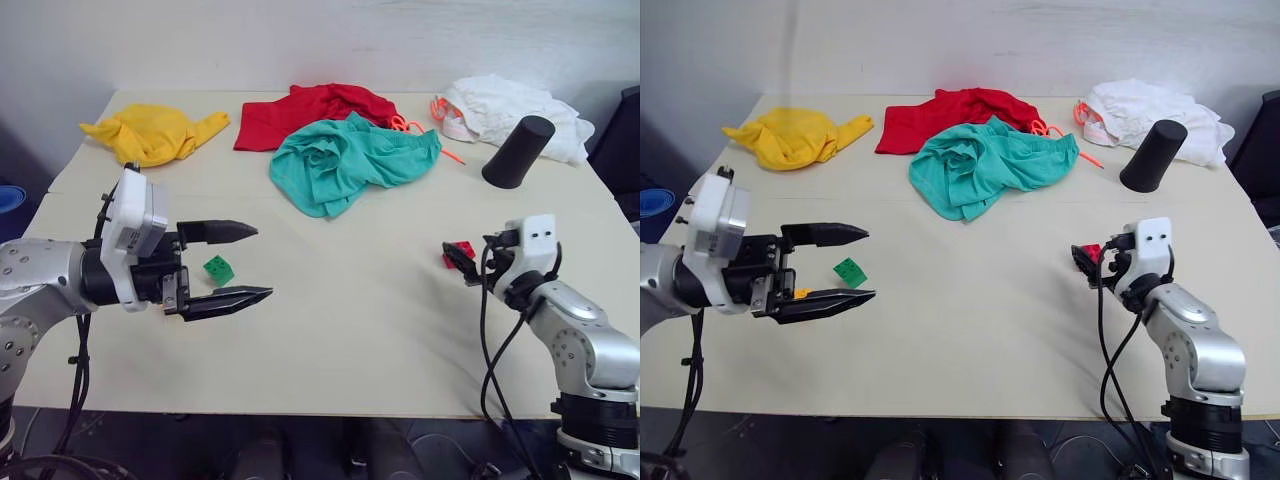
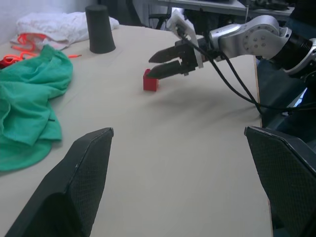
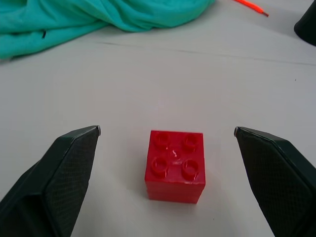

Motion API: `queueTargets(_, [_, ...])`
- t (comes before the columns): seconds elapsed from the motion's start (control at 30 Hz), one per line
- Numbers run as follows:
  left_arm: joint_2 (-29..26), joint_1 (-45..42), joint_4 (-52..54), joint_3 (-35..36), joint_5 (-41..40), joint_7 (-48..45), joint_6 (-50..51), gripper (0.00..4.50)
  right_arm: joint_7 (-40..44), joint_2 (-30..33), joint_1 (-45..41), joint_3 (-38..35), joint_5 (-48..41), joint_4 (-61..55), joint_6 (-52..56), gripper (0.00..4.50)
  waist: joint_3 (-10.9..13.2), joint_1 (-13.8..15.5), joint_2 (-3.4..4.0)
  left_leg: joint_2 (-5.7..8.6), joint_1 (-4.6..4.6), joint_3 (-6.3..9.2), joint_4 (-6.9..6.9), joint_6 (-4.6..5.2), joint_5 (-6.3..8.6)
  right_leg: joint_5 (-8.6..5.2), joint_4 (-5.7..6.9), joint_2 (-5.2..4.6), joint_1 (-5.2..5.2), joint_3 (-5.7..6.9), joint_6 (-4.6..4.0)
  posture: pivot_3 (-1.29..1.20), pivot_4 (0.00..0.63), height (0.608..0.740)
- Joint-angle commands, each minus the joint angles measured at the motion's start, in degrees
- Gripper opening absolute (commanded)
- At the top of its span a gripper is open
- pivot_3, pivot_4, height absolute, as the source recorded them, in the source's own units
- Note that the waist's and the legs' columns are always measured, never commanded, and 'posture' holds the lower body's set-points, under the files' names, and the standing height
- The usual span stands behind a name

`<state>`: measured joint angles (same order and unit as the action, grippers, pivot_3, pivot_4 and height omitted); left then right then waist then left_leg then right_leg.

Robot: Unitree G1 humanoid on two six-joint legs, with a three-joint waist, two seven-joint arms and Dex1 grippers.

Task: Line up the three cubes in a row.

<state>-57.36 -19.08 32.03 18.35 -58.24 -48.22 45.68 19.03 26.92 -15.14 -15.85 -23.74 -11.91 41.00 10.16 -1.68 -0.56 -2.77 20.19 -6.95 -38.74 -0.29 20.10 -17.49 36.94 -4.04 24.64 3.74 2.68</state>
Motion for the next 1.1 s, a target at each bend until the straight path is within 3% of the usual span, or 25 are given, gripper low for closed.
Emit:
queueTargets(0.03, [0.20, -2.52, -0.84, -1.62, 0.55, -1.08, -0.82, 4.47, -0.86, -0.77, -1.02, 1.25, 1.99, 2.50, -2.64, 4.50, 0.00, -0.08, 0.00, -0.02, 0.00, -0.01, -0.01, -0.02, -0.01, 0.00, 0.00, 0.05, 0.00, -0.01, 0.00, 0.00, 0.150, 0.740])
queueTargets(0.17, [0.03, -4.12, -0.99, -3.21, 1.11, -2.20, -1.15, 4.47, -0.96, -0.96, -1.95, 1.48, 3.09, 5.48, -4.19, 4.50, 0.00, -0.05, 0.00, -0.04, 0.00, -0.04, -0.02, -0.04, -0.02, 0.00, 0.01, 0.13, 0.03, -0.08, 0.00, 0.00, 0.150, 0.740])
queueTargets(0.2, [0.01, -4.45, -1.08, -3.46, 1.19, -2.45, -1.17, 4.49, -0.16, -0.66, -2.05, 1.63, 2.93, 5.93, -4.38, 4.31, 0.00, -0.06, 0.00, -0.04, 0.00, -0.06, -0.02, -0.04, -0.02, 0.00, 0.02, 0.13, 0.04, -0.11, 0.00, 0.00, 0.150, 0.740])
queueTargets(0.33, [0.12, -5.41, -1.49, -4.22, 1.89, -3.25, -1.40, 4.50, 2.52, -0.12, -2.21, 2.28, 2.86, 6.96, -6.13, 3.21, 0.00, 0.06, -0.01, -0.07, 0.01, -0.05, -0.05, -0.04, -0.02, 0.00, 0.02, 0.19, 0.04, -0.13, 0.00, 0.00, 0.150, 0.740])
queueTargets(0.5, [0.55, -5.21, -1.53, -4.71, 2.97, -3.84, -1.89, 4.50, 10.68, 2.09, -2.09, 4.95, 2.64, 7.60, -9.74, 1.46, 0.01, 0.01, -0.01, -0.10, 0.00, -0.06, -0.05, -0.04, -0.02, 0.00, 0.00, 0.26, 0.03, -0.18, 0.01, 0.00, 0.150, 0.740])
queueTargets(0.7, [0.86, -4.71, -1.17, -5.81, 3.56, -4.79, -1.67, 4.50, 25.46, 5.72, -5.88, 8.67, 0.53, 11.23, -14.60, 1.47, 0.02, -0.01, -0.02, -0.11, 0.00, -0.06, -0.08, -0.05, -0.02, 0.01, 0.00, 0.31, 0.03, -0.22, 0.01, 0.00, 0.150, 0.740])
queueTargets(0.83, [-0.72, -3.27, -1.22, -6.67, 5.57, -8.32, -2.30, 4.50, 47.80, 10.64, -7.74, 17.21, -2.62, 6.52, -19.43, 1.47, 0.02, 0.00, -0.02, -0.22, -0.01, -0.06, -0.08, -0.09, 0.00, 0.01, -0.01, 0.47, 0.04, -0.24, 0.01, 0.00, 0.150, 0.740])
queueTargets(0.97, [-1.65, -1.52, -0.30, -7.35, 7.89, -10.90, -3.50, 4.50, 57.65, 11.24, -9.82, 23.83, 0.37, 7.84, -27.11, 1.47, 0.03, 0.11, -0.04, -0.26, 0.00, -0.05, -0.17, -0.12, 0.01, 0.01, 0.00, 0.49, 0.02, -0.22, 0.01, 0.00, 0.150, 0.740])
queueTargets(1.1, [-1.71, 0.94, 0.95, -7.78, 10.56, -11.93, -5.58, 4.50, 61.06, 9.78, -9.66, 28.96, 5.46, 11.51, -35.94, 1.47, 0.04, 0.22, -0.06, -0.24, 0.01, -0.04, -0.20, -0.09, 0.03, 0.00, -0.01, 0.45, 0.02, -0.21, 0.01, 0.00, 0.150, 0.740])
